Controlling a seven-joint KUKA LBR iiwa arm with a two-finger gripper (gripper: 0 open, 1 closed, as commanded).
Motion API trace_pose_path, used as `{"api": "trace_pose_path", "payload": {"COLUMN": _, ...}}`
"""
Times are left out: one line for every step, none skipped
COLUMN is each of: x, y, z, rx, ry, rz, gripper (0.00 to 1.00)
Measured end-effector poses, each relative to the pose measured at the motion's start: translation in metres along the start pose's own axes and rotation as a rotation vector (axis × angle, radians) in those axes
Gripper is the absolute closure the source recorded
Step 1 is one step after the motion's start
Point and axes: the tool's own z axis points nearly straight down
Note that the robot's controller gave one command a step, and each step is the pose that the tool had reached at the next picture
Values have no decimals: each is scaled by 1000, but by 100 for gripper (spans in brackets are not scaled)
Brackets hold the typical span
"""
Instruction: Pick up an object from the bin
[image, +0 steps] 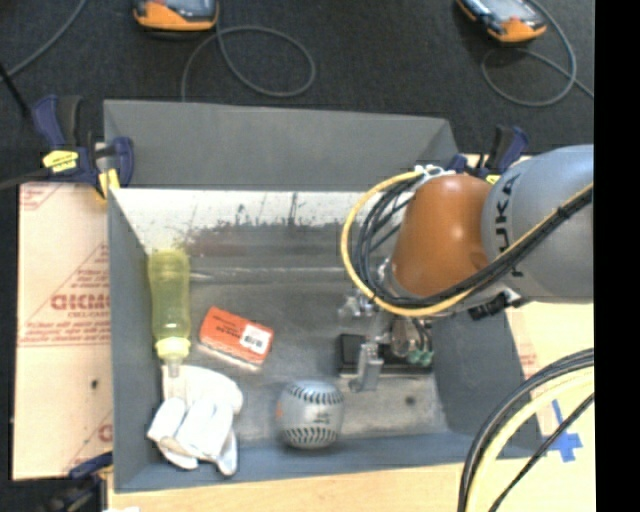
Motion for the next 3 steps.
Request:
{"api": "trace_pose_path", "payload": {"x": 6, "y": -44, "z": 50, "rx": -1, "ry": -30, "rz": -526, "gripper": 100}}
{"api": "trace_pose_path", "payload": {"x": 11, "y": -50, "z": 57, "rx": 1, "ry": -16, "rz": -526, "gripper": 100}}
{"api": "trace_pose_path", "payload": {"x": 13, "y": -45, "z": 24, "rx": -4, "ry": -11, "rz": -508, "gripper": 100}}
